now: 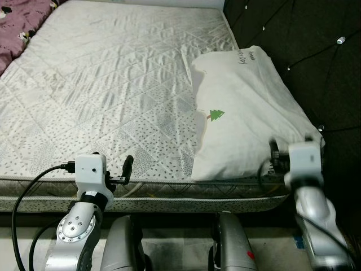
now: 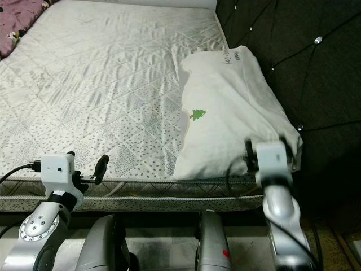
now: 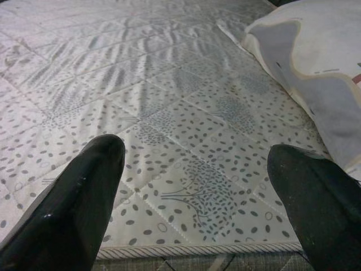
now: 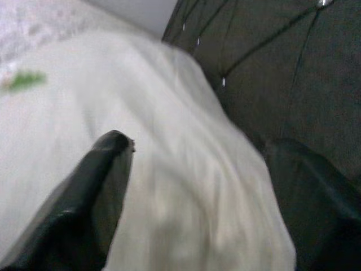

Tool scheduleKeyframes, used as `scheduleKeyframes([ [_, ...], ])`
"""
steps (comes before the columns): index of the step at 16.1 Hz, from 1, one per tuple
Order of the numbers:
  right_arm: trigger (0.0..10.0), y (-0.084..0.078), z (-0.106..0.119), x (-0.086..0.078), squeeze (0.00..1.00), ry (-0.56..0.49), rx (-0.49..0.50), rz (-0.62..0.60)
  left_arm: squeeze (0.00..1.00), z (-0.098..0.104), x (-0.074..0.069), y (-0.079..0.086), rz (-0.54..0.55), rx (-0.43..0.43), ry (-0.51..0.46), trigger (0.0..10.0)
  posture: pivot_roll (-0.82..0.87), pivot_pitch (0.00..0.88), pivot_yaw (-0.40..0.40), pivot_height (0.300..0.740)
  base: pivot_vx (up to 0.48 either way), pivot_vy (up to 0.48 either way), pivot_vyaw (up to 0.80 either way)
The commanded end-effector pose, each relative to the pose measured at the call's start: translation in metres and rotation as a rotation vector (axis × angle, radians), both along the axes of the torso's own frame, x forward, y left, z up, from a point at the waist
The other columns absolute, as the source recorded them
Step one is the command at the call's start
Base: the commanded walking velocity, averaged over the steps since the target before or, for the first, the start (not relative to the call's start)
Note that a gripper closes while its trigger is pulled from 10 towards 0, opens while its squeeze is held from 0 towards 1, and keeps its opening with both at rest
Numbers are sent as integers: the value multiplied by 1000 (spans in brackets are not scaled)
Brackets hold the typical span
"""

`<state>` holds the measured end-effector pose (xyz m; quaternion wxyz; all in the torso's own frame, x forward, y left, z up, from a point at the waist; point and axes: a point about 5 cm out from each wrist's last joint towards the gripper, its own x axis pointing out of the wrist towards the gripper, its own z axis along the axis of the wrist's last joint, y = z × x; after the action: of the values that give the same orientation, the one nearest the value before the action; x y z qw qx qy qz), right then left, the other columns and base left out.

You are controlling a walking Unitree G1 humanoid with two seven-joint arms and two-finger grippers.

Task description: Clean up the room

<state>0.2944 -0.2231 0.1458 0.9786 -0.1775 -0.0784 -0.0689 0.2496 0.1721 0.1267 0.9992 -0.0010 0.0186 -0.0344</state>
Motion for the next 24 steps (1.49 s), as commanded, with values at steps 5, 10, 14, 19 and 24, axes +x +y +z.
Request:
scheduleKeyframes([
  [5,10000,26,1,53,1000,74,133,50,0,24,-5,-13,-70,8,-107,10000,114,178,-13,573,0,0,0],
  [10,10000,18,5,86,1000,132,208,-65,0,17,-29,10,86,-41,-52,10000,174,201,-27,573,0,0,0],
  [14,10000,-10,-1,86,1000,168,274,-242,0,14,-32,9,85,-26,-35,10000,190,204,-27,573,0,0,0],
  [19,10000,-8,-97,40,1000,572,513,-336,0,16,-28,7,72,-25,-30,10000,186,208,-16,573,0,0,0],
  [24,10000,15,-7,88,0,133,509,-63,0,24,-15,9,71,-16,-70,10000,176,177,-4,573,0,0,0],
])
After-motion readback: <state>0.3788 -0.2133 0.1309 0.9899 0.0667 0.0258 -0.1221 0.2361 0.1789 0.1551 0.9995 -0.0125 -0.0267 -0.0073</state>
